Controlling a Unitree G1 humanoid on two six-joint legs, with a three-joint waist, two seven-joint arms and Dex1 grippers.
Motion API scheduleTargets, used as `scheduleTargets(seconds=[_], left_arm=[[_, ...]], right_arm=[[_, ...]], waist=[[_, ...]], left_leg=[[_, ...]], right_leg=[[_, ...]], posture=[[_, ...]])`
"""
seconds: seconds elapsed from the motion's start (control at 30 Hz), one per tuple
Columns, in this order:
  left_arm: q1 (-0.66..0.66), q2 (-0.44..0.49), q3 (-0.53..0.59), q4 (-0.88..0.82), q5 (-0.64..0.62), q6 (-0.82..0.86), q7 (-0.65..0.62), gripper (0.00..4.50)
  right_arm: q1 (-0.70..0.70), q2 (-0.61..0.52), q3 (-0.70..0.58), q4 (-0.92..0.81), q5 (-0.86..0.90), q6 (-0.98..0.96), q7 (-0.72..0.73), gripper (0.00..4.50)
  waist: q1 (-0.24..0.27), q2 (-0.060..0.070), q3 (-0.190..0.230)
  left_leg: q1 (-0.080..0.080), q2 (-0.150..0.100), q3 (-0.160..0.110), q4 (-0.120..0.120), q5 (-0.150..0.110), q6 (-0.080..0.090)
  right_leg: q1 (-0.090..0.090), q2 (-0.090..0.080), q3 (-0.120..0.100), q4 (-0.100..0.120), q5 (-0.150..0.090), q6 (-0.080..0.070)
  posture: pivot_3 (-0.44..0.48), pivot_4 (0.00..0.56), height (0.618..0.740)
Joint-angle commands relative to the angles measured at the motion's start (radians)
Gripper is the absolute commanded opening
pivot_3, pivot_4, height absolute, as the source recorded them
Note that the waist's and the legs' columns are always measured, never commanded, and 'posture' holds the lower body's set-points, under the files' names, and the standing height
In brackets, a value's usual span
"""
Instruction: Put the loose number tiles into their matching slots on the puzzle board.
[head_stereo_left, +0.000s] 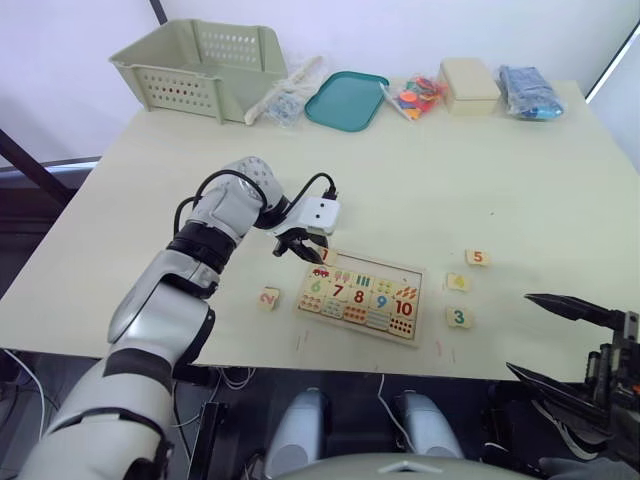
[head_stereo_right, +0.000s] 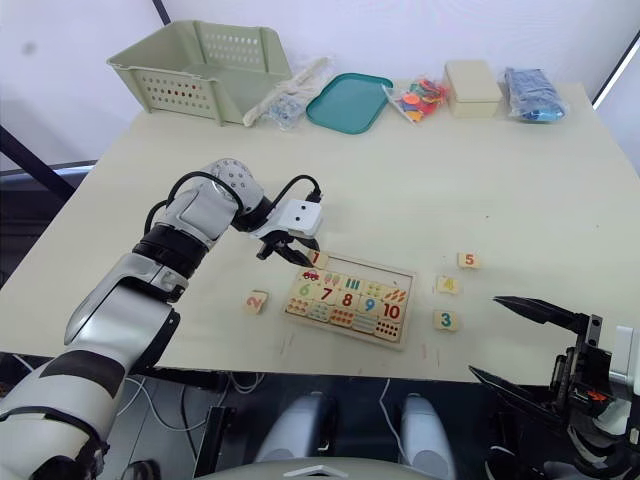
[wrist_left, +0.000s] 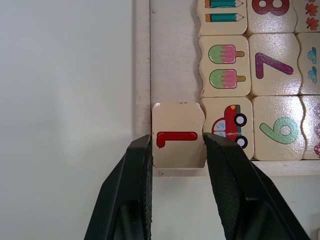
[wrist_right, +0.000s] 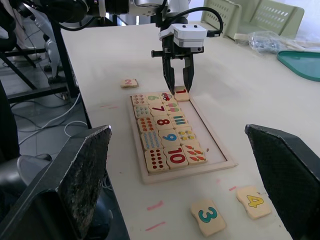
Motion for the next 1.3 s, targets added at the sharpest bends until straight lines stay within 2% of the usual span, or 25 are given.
scheduleTargets(seconds=[0.03,0.77,0.8,0.83,1.03,1.17,1.3], left_arm=[[-0.004,0.006,0.014,-0.03,-0.006,-0.001,-0.021,1.63],[-0.003,0.002,0.015,-0.04,-0.008,0.019,-0.019,1.63],[-0.004,0.005,0.017,-0.042,-0.009,0.021,-0.021,2.17],[-0.005,0.005,0.02,-0.045,-0.011,0.026,-0.019,2.4],[-0.016,0.004,0.04,-0.061,-0.037,0.07,-0.027,2.4],[-0.033,0.028,0.047,-0.081,-0.113,0.142,-0.048,2.4],[-0.081,0.093,0.038,-0.057,-0.237,0.21,-0.049,2.4]], right_arm=[[0.001,0.003,-0.011,-0.019,0.01,-0.013,-0.003,4.5],[0.011,0.001,-0.017,-0.02,0.021,-0.007,0.001,4.5],[0.011,0.0,-0.017,-0.02,0.022,-0.006,0.003,4.5],[0.011,-0.001,-0.018,-0.019,0.023,-0.006,0.004,4.5],[0.006,-0.001,-0.015,-0.019,0.022,-0.007,0.003,4.5],[0.006,-0.001,-0.013,-0.02,0.022,-0.006,0.003,4.5],[0.006,0.001,-0.01,-0.019,0.021,-0.009,0.004,4.5]], waist=[[0.0,0.0,0.0],[0.0,0.0,0.0],[0.0,0.0,0.0],[0.0,0.0,0.0],[0.0,0.0,0.0],[0.0,0.0,0.0],[-0.005,0.0,0.0]], left_leg=[[0.0,0.0,0.0,0.0,0.0,0.0],[0.0,0.0,0.0,0.0,0.0,0.0],[0.0,0.0,0.0,0.0,0.0,0.0],[0.0,0.0,0.0,0.0,0.0,0.0],[0.0,0.0,0.0,0.0,0.0,0.0],[0.0,0.0,0.0,0.0,0.0,0.0],[0.0,0.0,-0.001,0.0,0.0,0.0]], right_leg=[[0.0,0.0,0.0,0.0,0.0,0.0],[0.0,0.0,0.0,0.0,0.0,0.0],[0.0,0.0,0.0,0.0,0.0,0.0],[0.0,0.0,0.0,0.0,0.0,0.0],[0.0,0.0,0.0,0.0,0.0,0.0],[0.0,0.0,0.0,0.0,0.0,0.0],[0.0,0.0,0.0,0.0,0.0,0.0]], posture=[[0.0,0.15,0.74],[0.0,0.15,0.74],[0.0,0.15,0.74],[0.0,0.15,0.74],[0.0,0.15,0.74],[0.0,0.15,0.74],[0.0,0.15,0.74]])
